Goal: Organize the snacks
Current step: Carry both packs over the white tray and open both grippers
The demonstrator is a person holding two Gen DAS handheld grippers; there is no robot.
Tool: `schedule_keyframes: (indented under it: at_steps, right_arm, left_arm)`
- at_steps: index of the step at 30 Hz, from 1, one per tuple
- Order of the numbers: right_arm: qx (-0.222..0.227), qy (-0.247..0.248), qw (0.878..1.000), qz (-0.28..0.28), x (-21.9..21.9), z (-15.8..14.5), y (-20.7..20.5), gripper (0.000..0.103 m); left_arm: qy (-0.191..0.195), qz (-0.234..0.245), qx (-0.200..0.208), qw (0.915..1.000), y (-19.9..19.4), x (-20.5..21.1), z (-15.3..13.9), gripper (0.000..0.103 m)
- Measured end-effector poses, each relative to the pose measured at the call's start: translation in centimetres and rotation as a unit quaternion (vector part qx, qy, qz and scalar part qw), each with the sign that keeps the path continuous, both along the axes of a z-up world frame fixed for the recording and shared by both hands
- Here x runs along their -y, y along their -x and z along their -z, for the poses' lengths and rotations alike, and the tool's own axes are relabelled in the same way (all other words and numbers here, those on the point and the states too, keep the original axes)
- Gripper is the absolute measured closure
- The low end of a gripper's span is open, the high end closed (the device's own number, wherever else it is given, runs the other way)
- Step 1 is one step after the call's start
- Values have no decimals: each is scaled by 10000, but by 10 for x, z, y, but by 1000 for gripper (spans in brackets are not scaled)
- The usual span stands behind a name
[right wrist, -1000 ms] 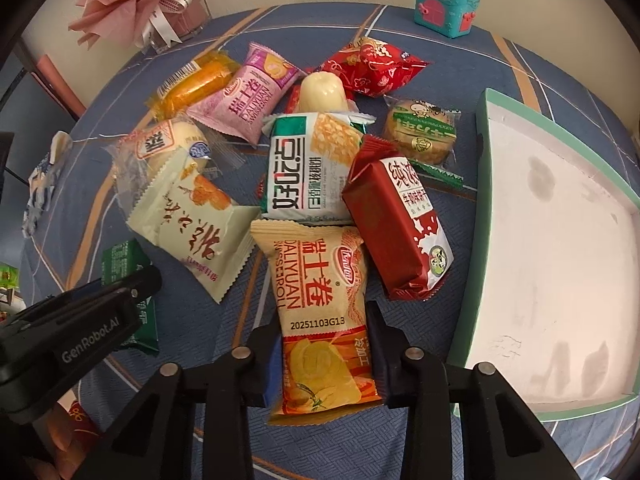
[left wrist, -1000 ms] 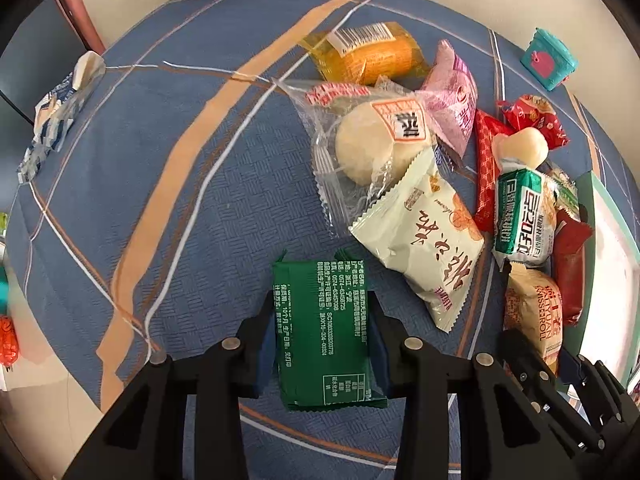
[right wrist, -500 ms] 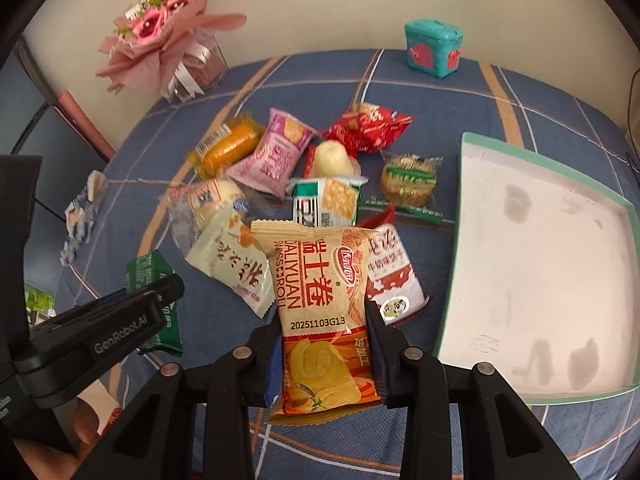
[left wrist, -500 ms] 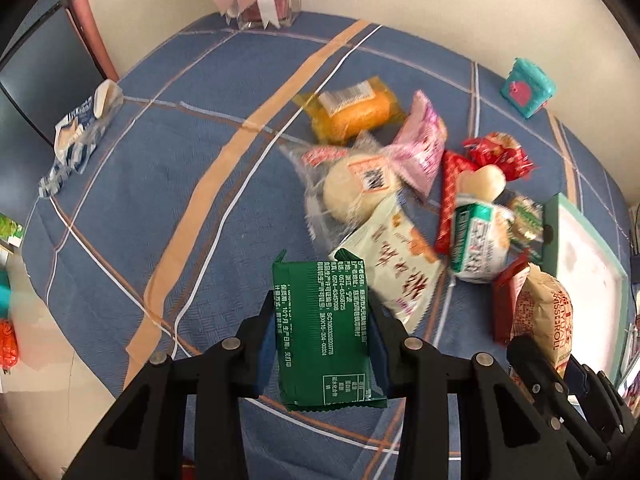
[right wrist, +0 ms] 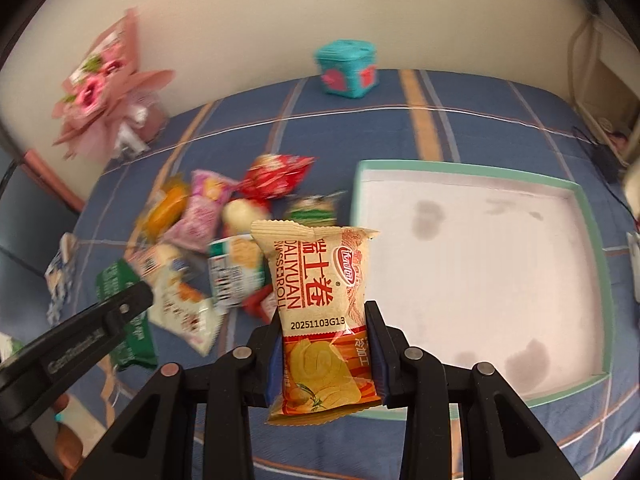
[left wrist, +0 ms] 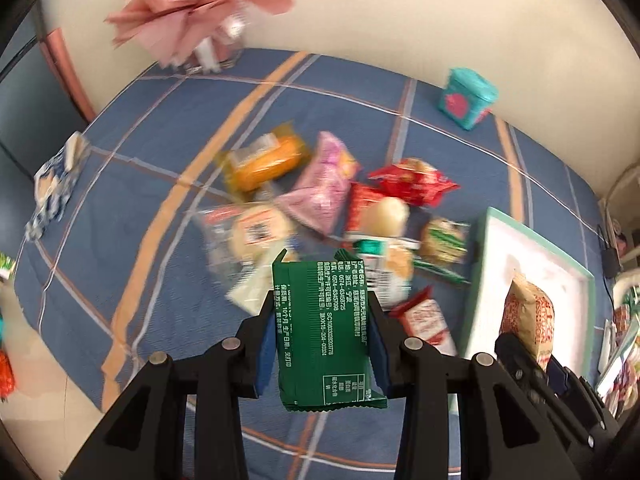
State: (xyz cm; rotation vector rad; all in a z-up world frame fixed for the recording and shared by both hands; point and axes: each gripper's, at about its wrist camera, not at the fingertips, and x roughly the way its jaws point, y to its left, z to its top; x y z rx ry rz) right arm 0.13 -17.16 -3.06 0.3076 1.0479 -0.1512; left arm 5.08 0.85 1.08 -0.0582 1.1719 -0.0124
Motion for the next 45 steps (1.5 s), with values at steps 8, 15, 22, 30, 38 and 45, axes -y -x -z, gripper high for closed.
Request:
schedule_keyframes:
  at_steps: [8,15,22,30,38,45]
  right_arm:
    - [-139,43,9946,1030,72,7,4,65]
    - [-297,-14,9828,1821,128,20,11,65]
    - [-266,90,9714,2357,161,23,13,65]
    - [-369,329,9652,2568,186,34,0,65]
    - [-444,340,9633,2627,199,42,-5,65]
    - [-533,259,9638,2600,201,48,-6,65]
  left_arm:
    - [57,654,-119,9978,-10,69,10,62]
    - [65,1239,-90,9922,-16,130,20,62]
    - [74,1600,-13,9871,-26,171,32,62]
    - [75,1896,91,9818,-41,201,43,62]
    - [36,2065,87,9784,-50,218,54,62]
    - [-20,2123,164,9771,-48,222,51,62]
